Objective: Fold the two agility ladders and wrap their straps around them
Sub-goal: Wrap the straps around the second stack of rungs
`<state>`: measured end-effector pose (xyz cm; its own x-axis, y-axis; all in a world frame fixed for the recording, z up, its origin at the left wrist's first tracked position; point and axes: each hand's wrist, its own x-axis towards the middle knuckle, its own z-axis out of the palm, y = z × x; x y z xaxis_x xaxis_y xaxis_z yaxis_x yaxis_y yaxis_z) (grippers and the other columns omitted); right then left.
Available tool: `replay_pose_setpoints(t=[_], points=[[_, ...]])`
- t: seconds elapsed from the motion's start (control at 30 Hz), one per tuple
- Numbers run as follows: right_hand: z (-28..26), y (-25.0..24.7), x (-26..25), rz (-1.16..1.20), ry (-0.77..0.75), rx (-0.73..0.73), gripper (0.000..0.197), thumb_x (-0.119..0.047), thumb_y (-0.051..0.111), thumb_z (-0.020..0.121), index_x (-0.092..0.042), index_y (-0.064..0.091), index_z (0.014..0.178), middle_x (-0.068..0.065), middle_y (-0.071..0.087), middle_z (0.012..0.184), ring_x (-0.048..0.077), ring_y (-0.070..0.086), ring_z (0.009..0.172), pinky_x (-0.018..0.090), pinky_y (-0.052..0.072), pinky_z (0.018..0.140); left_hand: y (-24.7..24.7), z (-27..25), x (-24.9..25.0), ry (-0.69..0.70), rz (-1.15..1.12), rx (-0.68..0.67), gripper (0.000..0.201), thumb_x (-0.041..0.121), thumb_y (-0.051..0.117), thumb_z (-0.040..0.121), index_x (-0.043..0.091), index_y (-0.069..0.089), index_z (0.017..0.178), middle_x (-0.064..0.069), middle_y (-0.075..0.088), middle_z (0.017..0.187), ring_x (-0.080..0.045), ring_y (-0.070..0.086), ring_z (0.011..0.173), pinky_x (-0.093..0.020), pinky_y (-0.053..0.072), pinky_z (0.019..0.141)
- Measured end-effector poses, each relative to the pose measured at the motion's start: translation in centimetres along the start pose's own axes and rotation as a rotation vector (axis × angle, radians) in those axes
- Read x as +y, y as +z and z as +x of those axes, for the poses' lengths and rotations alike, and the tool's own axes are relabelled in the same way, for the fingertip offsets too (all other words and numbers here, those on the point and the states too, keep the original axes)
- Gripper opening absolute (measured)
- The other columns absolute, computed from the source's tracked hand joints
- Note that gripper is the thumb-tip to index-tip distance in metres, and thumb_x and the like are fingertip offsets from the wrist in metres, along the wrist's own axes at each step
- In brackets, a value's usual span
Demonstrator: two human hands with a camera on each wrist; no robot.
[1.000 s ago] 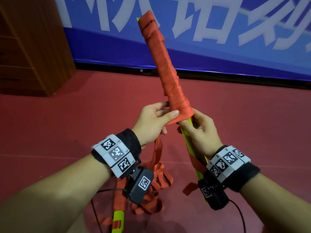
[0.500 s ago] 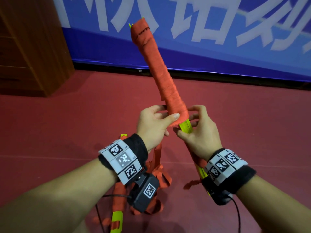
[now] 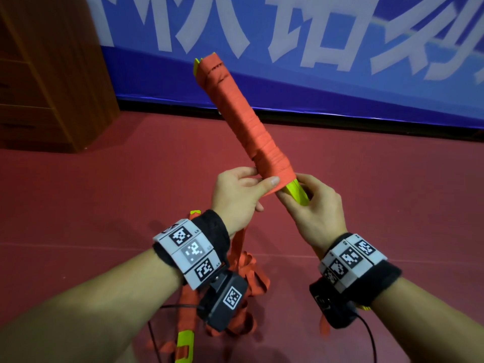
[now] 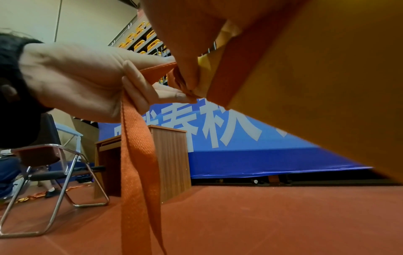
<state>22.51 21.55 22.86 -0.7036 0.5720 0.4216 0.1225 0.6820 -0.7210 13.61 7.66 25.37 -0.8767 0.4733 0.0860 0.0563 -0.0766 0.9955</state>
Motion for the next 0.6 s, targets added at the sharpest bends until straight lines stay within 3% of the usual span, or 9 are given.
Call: replay_pose_setpoints(t=[0.1,0.23,0.37,0.47,0.6], points=[[-0.1,0.1,0.2,0.086,0.007,0.018,0.036,-0.045,0.078,0.084,-0.030,0.071,0.117,-0.016,0.074,0.093,0.001,0.069,0.085,0.034,0.058,0.077,0.0,-0.1,0.4,0.015,-0.015,-0.018,0.046,0.020,0.081,0.086,0.004,0.063,0.125,0.001,0.077,0.091,-0.005,0.049,0.040,-0.017,0.045,0.049],[-0.3,0.1,0.3,0.227,-0.010,0.014,0.037,-0.046,0.077,0.084,-0.030,0.071,0.117,-0.011,0.075,0.094,0.007,0.070,0.084,0.038,0.059,0.076,-0.5,-0.1,1.0,0.053,-0.021,-0.097,0.039,0.017,0.079,0.087,0.011,0.065,0.123,0.008,0.074,0.071,-0.008,0.045,0.040,-0.017,0.041,0.047],[-0.3,0.3,0.4,0.289,-0.011,-0.015,0.037,-0.047,0.075,0.083,-0.030,0.071,0.116,-0.007,0.075,0.088,0.011,0.067,0.075,0.039,0.055,0.068,-1.2,0.1,1.2,0.062,-0.005,-0.135,0.029,0.019,0.079,0.087,0.027,0.063,0.110,0.002,0.078,0.081,-0.010,0.046,0.042,-0.018,0.042,0.048],[-0.3,0.4,0.3,0.328,0.007,-0.023,0.033,-0.044,0.076,0.083,-0.029,0.072,0.112,-0.002,0.075,0.086,0.017,0.068,0.075,0.046,0.058,0.069,-1.4,0.3,1.1,0.034,-0.003,-0.149,0.032,0.022,0.079,0.087,0.022,0.064,0.115,-0.010,0.077,0.091,-0.010,0.048,0.043,-0.019,0.043,0.048],[-0.6,0.0,-0.5,0.393,0.021,-0.075,0.022,-0.034,0.077,0.086,-0.026,0.073,0.106,0.008,0.075,0.085,0.035,0.070,0.080,0.051,0.057,0.070,-1.6,0.3,0.9,0.033,-0.004,-0.176,0.039,0.022,0.078,0.089,0.011,0.066,0.124,-0.020,0.075,0.096,-0.012,0.048,0.042,-0.020,0.044,0.047]])
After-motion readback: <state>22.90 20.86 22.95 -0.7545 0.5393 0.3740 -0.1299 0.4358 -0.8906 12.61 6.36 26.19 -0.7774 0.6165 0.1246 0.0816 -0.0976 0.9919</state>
